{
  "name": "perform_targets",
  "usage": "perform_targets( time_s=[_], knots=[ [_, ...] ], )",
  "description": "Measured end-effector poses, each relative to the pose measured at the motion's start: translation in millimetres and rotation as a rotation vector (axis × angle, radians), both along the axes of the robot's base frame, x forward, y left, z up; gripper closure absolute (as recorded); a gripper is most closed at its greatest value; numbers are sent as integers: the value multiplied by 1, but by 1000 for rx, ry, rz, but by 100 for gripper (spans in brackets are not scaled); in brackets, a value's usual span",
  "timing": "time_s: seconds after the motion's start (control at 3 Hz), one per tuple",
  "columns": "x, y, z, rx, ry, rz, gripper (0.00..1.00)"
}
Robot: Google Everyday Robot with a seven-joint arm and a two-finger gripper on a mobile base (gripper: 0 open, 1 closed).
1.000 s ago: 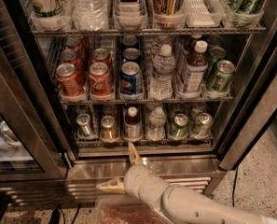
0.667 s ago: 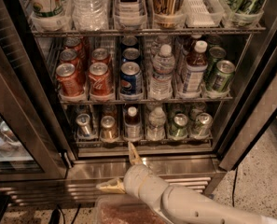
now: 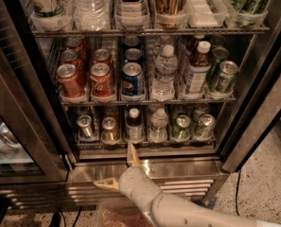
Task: Pick orange can from bottom shelf of fridge
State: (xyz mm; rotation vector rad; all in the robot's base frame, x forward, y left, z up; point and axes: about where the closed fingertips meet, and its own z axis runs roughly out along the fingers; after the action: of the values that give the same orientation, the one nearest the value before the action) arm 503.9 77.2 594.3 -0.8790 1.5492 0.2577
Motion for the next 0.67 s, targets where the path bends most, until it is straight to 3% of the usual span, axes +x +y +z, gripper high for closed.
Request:
perform_targets(
  time_s=[0.33, 0.67],
  knots=[
    [17, 3, -2, -11, -57, -66, 2],
    [27, 4, -1, -5, -104, -131, 15]
  ],
)
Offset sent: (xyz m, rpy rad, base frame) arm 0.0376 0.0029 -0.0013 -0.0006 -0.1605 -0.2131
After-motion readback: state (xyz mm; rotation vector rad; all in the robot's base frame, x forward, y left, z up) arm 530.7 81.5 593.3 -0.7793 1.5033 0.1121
